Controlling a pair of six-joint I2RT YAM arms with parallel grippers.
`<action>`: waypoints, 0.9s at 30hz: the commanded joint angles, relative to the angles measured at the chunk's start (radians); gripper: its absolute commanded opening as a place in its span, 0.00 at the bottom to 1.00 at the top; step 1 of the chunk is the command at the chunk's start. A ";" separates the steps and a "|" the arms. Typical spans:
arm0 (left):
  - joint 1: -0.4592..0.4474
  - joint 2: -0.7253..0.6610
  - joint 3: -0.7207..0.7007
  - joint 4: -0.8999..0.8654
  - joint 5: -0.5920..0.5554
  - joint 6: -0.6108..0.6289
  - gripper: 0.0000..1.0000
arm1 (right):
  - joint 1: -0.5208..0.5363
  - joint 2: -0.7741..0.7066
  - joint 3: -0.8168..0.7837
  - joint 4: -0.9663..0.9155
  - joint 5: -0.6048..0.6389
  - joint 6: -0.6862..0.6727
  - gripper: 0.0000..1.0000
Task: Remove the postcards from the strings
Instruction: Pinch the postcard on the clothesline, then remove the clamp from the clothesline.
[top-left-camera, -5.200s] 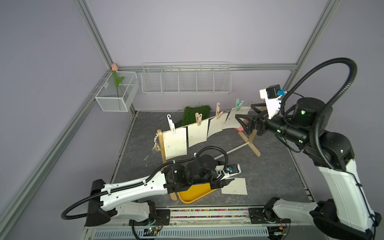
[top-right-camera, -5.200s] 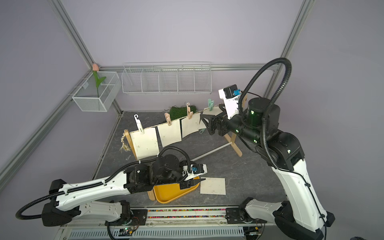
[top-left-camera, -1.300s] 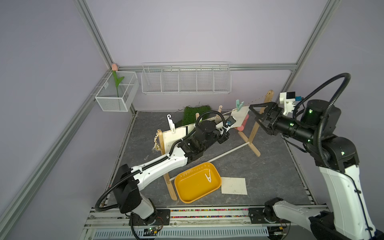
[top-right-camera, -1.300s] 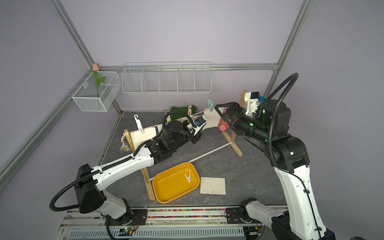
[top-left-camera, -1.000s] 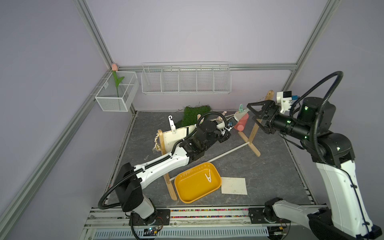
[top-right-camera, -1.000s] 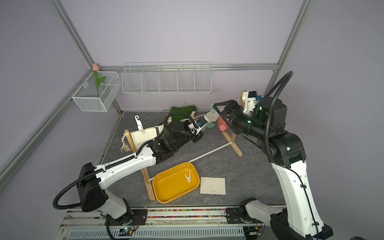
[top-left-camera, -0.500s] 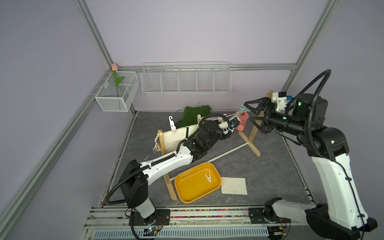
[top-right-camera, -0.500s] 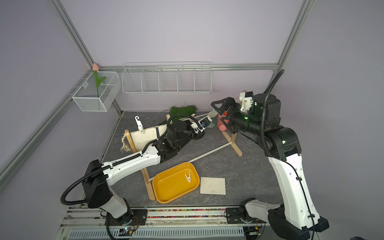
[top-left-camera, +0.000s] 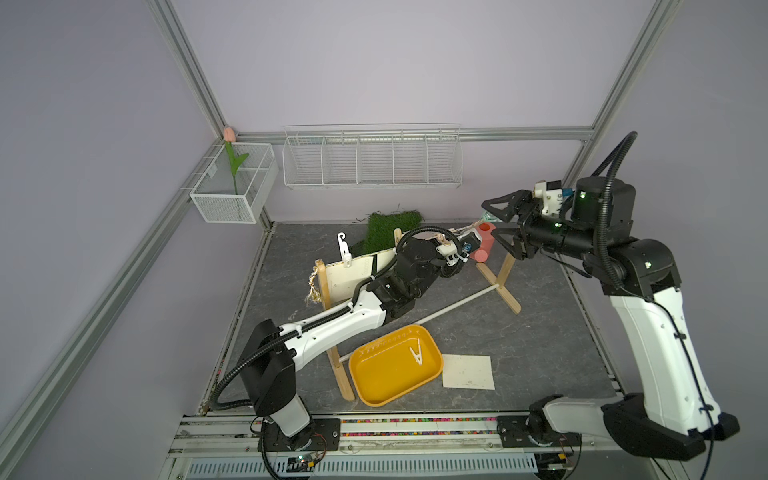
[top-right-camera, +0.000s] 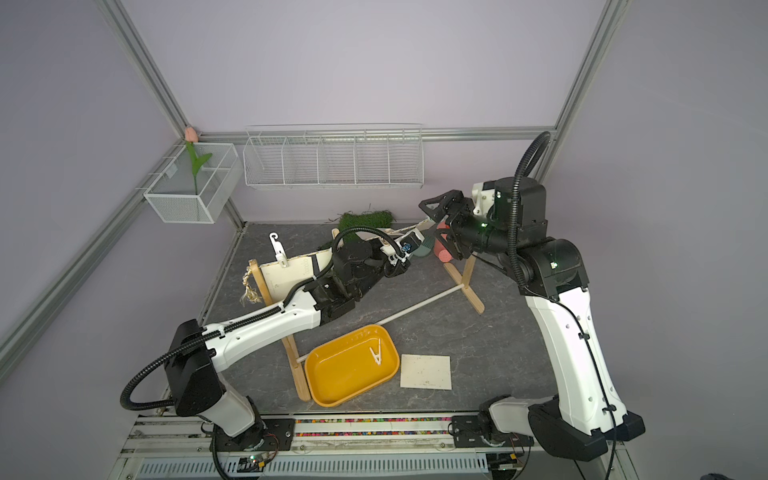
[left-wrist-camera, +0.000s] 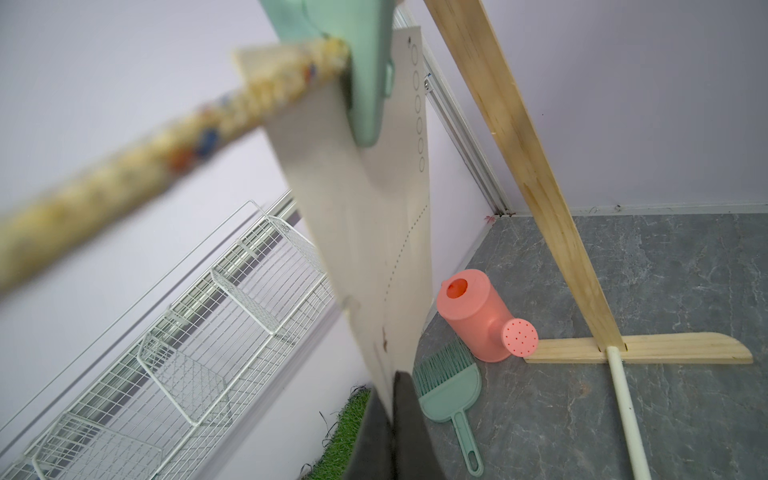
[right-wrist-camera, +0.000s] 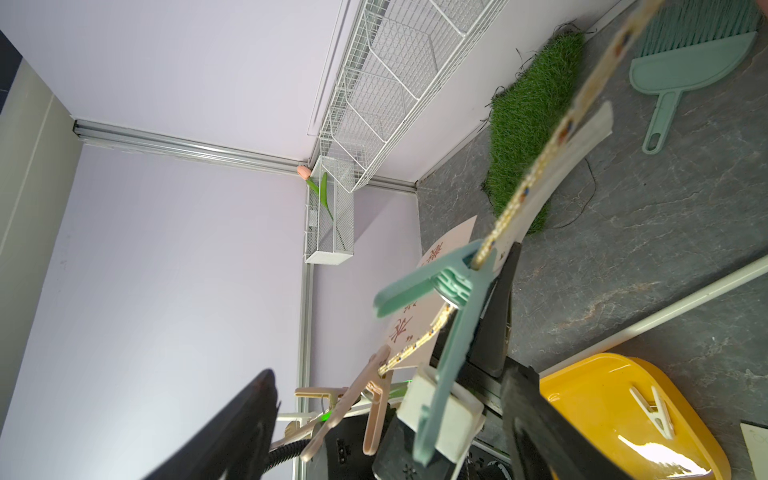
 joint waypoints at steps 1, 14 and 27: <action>0.003 0.004 0.026 0.023 -0.007 0.020 0.03 | -0.005 0.029 0.036 -0.010 -0.008 0.019 0.79; 0.003 -0.009 0.022 0.035 -0.013 0.045 0.03 | -0.005 0.110 0.143 -0.157 -0.012 -0.015 0.69; 0.003 -0.016 0.029 0.039 -0.014 0.055 0.02 | -0.017 0.181 0.269 -0.254 -0.004 -0.038 0.64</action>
